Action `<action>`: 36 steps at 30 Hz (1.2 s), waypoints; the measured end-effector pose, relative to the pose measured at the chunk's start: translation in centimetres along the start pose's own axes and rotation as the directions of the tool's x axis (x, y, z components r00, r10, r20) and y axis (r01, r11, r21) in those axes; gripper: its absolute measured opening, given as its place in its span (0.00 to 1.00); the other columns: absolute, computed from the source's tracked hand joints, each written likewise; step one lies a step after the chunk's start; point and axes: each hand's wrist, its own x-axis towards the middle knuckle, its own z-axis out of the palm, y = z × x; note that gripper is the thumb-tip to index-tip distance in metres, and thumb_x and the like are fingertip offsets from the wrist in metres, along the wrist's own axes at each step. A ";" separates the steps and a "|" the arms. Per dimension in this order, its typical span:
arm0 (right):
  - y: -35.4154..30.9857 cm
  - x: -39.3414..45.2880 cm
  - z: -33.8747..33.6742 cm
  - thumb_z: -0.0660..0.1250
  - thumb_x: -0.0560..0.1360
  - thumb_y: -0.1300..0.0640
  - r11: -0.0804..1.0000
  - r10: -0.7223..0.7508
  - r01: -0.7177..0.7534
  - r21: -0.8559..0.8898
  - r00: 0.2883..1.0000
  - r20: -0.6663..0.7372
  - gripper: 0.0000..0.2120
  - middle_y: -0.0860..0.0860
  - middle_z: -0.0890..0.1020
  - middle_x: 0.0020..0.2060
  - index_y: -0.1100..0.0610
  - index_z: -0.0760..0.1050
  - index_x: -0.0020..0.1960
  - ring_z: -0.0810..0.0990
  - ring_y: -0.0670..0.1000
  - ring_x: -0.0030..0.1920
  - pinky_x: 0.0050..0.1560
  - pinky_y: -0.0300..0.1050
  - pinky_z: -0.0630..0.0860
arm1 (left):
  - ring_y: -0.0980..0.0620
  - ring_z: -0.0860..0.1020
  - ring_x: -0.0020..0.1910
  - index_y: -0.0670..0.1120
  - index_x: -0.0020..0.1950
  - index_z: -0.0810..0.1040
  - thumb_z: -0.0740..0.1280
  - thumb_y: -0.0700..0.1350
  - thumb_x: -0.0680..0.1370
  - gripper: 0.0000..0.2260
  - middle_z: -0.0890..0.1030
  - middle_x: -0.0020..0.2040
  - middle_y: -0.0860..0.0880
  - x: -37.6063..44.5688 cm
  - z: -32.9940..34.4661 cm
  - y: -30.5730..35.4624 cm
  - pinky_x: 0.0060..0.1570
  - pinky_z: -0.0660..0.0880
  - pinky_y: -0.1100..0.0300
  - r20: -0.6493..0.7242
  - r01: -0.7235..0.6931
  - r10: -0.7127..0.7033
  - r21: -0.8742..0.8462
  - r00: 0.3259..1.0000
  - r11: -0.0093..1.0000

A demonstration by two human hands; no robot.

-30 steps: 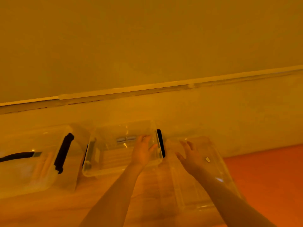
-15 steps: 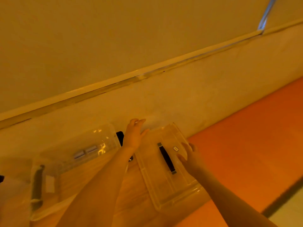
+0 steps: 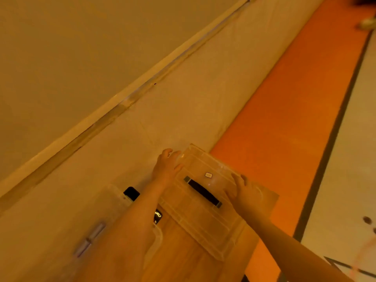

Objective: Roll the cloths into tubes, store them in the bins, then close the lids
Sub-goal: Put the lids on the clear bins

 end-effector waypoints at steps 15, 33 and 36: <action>1.7 -5.2 6.1 0.65 0.75 0.43 0.861 0.469 -0.427 0.276 0.877 -0.106 0.36 0.58 0.52 0.77 0.45 0.51 0.78 0.54 0.63 0.75 0.67 0.66 0.66 | 0.43 0.68 0.68 0.48 0.74 0.62 0.70 0.53 0.75 0.30 0.64 0.72 0.45 3.8 4.5 -1.8 0.62 0.71 0.48 0.191 0.048 -0.021 -0.137 0.981 0.989; -1.1 -4.8 7.0 0.65 0.75 0.40 0.727 0.614 -0.558 0.400 0.789 -0.017 0.38 0.60 0.50 0.77 0.45 0.49 0.78 0.51 0.63 0.76 0.71 0.67 0.59 | 0.36 0.53 0.74 0.60 0.77 0.46 0.67 0.68 0.69 0.45 0.47 0.78 0.43 3.4 7.2 -4.1 0.65 0.62 0.34 0.390 0.004 -0.093 0.224 0.916 0.975; -0.9 -4.3 6.4 0.66 0.74 0.39 0.725 0.621 -0.568 0.389 0.784 -0.012 0.40 0.61 0.49 0.77 0.45 0.49 0.78 0.48 0.64 0.76 0.72 0.68 0.54 | 0.36 0.53 0.74 0.60 0.77 0.47 0.68 0.69 0.68 0.45 0.47 0.77 0.43 2.7 7.3 -3.3 0.66 0.61 0.33 0.387 0.029 -0.122 0.238 0.914 0.971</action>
